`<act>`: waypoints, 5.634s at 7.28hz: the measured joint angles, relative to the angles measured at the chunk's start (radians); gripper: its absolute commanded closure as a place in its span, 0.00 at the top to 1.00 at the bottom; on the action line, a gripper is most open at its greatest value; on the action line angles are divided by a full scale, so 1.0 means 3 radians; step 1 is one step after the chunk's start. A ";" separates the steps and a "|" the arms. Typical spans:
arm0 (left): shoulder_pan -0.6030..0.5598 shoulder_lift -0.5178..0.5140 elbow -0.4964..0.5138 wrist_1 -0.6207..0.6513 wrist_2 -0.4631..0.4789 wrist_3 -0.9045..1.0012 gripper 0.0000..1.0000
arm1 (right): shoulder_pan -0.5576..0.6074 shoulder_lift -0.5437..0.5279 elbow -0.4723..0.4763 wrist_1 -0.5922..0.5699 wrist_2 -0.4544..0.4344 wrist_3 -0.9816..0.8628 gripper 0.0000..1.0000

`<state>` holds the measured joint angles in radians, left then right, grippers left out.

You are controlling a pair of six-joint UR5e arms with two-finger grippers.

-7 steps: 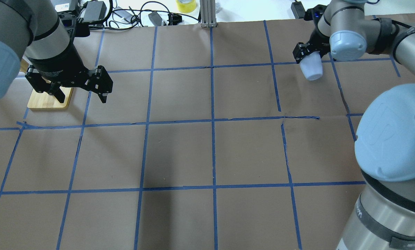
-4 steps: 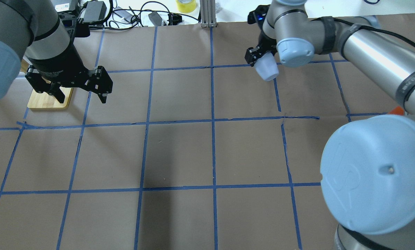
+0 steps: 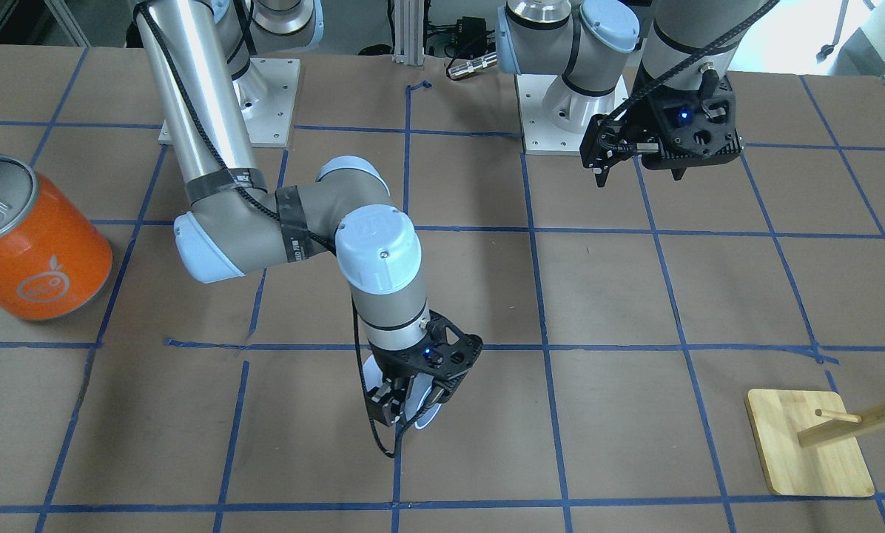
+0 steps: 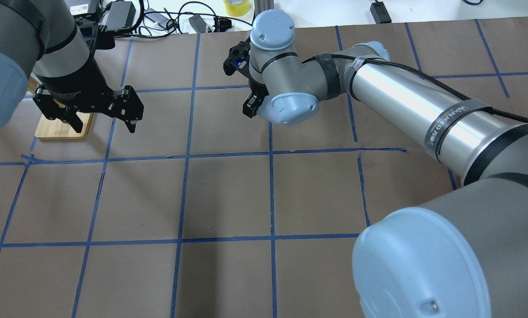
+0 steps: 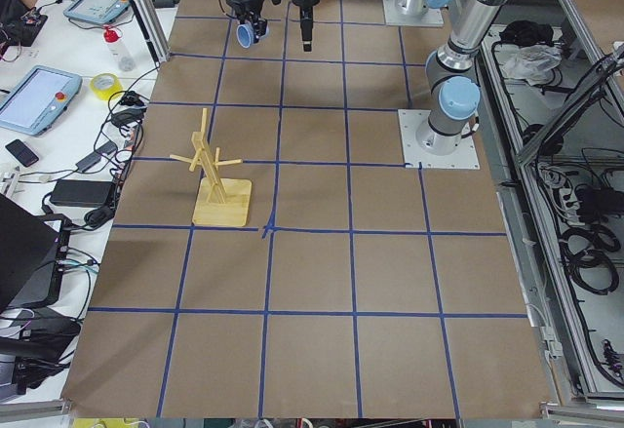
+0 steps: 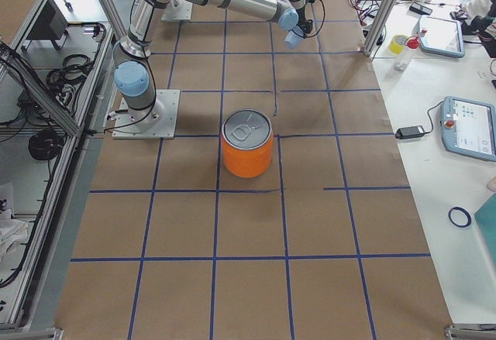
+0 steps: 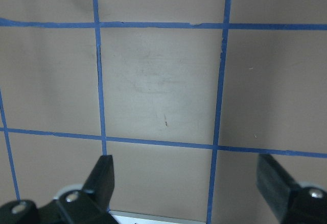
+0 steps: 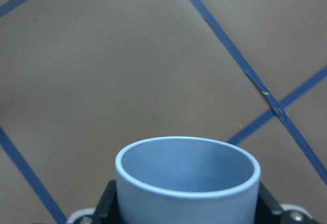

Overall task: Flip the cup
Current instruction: 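Carry the cup with the right gripper toward the table center, then lower the cup and lay it on its side, opening the right gripper, then withdraw the right gripper while the left gripper reaches toward the lying cup, then close the left gripper on the rim of the lying cup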

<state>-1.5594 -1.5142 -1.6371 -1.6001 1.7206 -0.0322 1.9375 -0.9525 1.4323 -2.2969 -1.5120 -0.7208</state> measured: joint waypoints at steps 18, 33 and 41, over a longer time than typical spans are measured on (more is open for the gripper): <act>0.0010 -0.0098 -0.0055 0.0264 -0.0026 -0.0003 1.00 | 0.0171 -0.0276 0.0420 -0.0021 0.0173 -0.1063 1.00; -0.0080 -0.1836 -0.0353 0.2613 -0.2282 -0.0371 0.88 | -0.1054 -0.2135 0.0344 0.1971 -0.0297 0.1976 1.00; -0.0120 -0.1929 -0.0347 0.2604 -0.2408 -0.0527 0.00 | -0.1171 -0.2194 0.0347 0.2016 -0.0299 0.2249 1.00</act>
<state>-1.5954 -2.0928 -1.7412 -0.8189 0.9981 -0.1904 1.5862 -1.6106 1.5365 -1.6920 -1.6016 -0.0461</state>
